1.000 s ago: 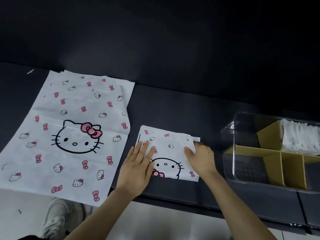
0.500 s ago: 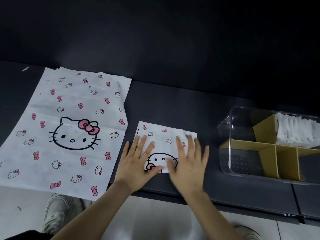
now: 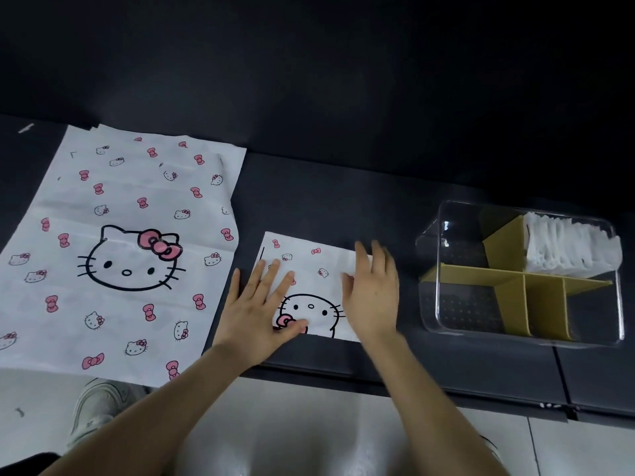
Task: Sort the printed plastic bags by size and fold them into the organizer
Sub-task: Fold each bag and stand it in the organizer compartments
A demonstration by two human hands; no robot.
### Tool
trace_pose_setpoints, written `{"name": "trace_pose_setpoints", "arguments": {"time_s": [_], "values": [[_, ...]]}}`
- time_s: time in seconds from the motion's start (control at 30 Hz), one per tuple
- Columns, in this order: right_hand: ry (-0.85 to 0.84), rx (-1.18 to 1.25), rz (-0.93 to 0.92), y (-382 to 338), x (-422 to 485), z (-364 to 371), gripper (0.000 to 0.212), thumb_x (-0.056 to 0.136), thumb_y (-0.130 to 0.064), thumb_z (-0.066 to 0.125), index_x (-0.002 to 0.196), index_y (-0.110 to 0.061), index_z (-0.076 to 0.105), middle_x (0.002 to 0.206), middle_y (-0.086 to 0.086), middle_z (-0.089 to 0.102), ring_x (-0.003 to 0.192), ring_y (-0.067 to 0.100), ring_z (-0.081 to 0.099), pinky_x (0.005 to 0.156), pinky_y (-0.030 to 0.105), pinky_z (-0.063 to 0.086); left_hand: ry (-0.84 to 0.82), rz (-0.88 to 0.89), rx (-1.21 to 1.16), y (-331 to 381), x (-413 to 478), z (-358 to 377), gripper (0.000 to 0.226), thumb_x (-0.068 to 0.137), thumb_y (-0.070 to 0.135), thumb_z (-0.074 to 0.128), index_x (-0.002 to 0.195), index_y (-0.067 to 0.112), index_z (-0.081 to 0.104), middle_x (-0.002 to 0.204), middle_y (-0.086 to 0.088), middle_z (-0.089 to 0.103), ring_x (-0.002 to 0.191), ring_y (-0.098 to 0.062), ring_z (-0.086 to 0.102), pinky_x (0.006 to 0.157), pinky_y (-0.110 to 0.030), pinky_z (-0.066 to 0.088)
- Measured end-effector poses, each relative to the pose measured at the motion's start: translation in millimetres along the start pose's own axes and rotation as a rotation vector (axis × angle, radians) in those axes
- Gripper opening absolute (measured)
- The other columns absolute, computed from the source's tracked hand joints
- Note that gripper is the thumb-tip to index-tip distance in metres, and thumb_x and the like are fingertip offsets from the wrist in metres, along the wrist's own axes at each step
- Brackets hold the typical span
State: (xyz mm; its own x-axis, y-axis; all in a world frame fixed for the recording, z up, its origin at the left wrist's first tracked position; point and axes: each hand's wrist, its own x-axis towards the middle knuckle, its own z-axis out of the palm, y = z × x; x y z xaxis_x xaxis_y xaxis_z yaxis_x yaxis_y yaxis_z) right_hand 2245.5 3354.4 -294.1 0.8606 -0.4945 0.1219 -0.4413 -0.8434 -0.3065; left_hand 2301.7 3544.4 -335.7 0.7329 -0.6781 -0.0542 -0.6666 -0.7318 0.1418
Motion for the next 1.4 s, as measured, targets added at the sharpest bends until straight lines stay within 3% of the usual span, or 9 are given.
{"name": "trace_pose_setpoints", "arguments": {"time_s": [0.13,0.27,0.37,0.6,0.8,0.97,1.07,1.2,1.4], "values": [[-0.432,-0.100,0.115,6.3,42.4,-15.3,0.057,0.087,-0.032,0.062,0.138,-0.017,0.041,0.130,0.007,0.050,0.117,0.028,0.048,0.088,0.035,0.043,-0.045,0.175,0.023,-17.6,13.0,-5.1,0.083,0.087,0.077,0.015,0.148,0.022,0.026,0.156,-0.006,0.025,0.145,-0.022,0.015,0.113,-0.051,0.009],[-0.519,-0.152,0.107,6.1,29.8,-36.1,0.004,0.078,-0.023,0.060,0.076,-0.023,0.057,0.077,-0.005,0.060,0.082,0.019,0.060,0.058,0.023,0.036,-0.070,0.389,0.079,-41.1,32.2,-13.5,0.082,0.084,0.081,0.020,0.148,0.029,0.023,0.157,-0.004,0.020,0.146,-0.021,0.004,0.114,-0.047,0.000],[-0.518,-0.191,0.051,13.0,4.3,-37.1,0.018,0.075,-0.020,0.061,0.063,-0.025,0.048,0.080,-0.006,0.052,0.088,0.018,0.050,0.074,0.027,0.036,0.009,0.440,0.081,-40.9,36.3,-27.9,0.078,0.078,0.076,0.035,0.136,0.027,0.050,0.152,-0.009,0.031,0.143,-0.025,0.015,0.115,-0.047,0.003],[-0.600,0.880,0.840,20.2,-50.6,-51.1,0.017,0.072,0.013,0.064,0.068,-0.001,0.055,0.063,0.009,0.058,0.054,0.017,0.054,0.043,0.018,0.041,0.184,0.467,-0.390,-5.7,-26.5,-29.2,0.033,0.084,0.007,0.044,0.101,0.009,0.072,0.109,-0.006,0.065,0.103,-0.022,0.057,0.103,-0.036,0.041],[-0.654,1.300,1.240,18.9,-69.0,-63.0,0.012,0.083,0.013,0.059,0.079,0.002,0.062,0.068,0.009,0.065,0.049,0.014,0.061,0.041,0.017,0.049,0.044,0.302,-0.597,8.0,-61.0,-8.8,0.031,0.085,0.020,0.065,0.115,0.015,0.065,0.120,0.002,0.063,0.115,-0.011,0.052,0.104,-0.013,0.034],[-0.310,0.822,0.696,31.5,-79.2,-65.4,0.037,0.086,-0.044,0.062,0.113,-0.019,0.056,0.096,-0.006,0.067,0.085,0.016,0.067,0.075,0.031,0.055,0.096,0.007,-0.690,23.5,-51.6,-24.1,0.052,0.093,0.048,0.035,0.091,0.011,0.071,0.084,0.009,0.066,0.085,-0.003,0.053,0.076,0.000,0.032],[-0.289,0.921,0.333,32.9,-82.5,-85.1,0.036,0.090,-0.051,0.052,0.120,-0.032,0.057,0.111,-0.028,0.060,0.108,-0.010,0.053,0.088,0.007,0.040,0.085,-0.089,-0.701,25.6,-45.0,-28.3,0.039,0.089,0.050,0.036,0.062,0.025,0.049,0.060,0.019,0.045,0.070,0.004,0.049,0.062,-0.005,0.033],[-0.442,1.044,0.329,33.6,-71.4,-66.3,0.020,0.087,-0.012,0.066,0.103,-0.024,0.066,0.097,-0.014,0.073,0.096,0.001,0.066,0.079,0.015,0.049,0.001,-0.237,-0.726,27.3,-33.7,-28.4,0.046,0.097,0.029,0.051,0.056,0.021,0.033,0.051,0.007,0.036,0.057,-0.005,0.046,0.053,-0.018,0.030],[-0.325,0.797,0.520,35.7,-57.4,-25.4,0.011,0.085,-0.014,0.063,0.079,-0.007,0.068,0.077,-0.002,0.072,0.080,0.025,0.066,0.068,0.033,0.048,0.091,-0.463,-0.866,37.9,-21.2,-34.2,0.017,0.093,0.034,0.056,0.089,0.017,0.054,0.068,-0.007,0.066,0.068,-0.025,0.060,0.059,-0.017,0.040]]}}
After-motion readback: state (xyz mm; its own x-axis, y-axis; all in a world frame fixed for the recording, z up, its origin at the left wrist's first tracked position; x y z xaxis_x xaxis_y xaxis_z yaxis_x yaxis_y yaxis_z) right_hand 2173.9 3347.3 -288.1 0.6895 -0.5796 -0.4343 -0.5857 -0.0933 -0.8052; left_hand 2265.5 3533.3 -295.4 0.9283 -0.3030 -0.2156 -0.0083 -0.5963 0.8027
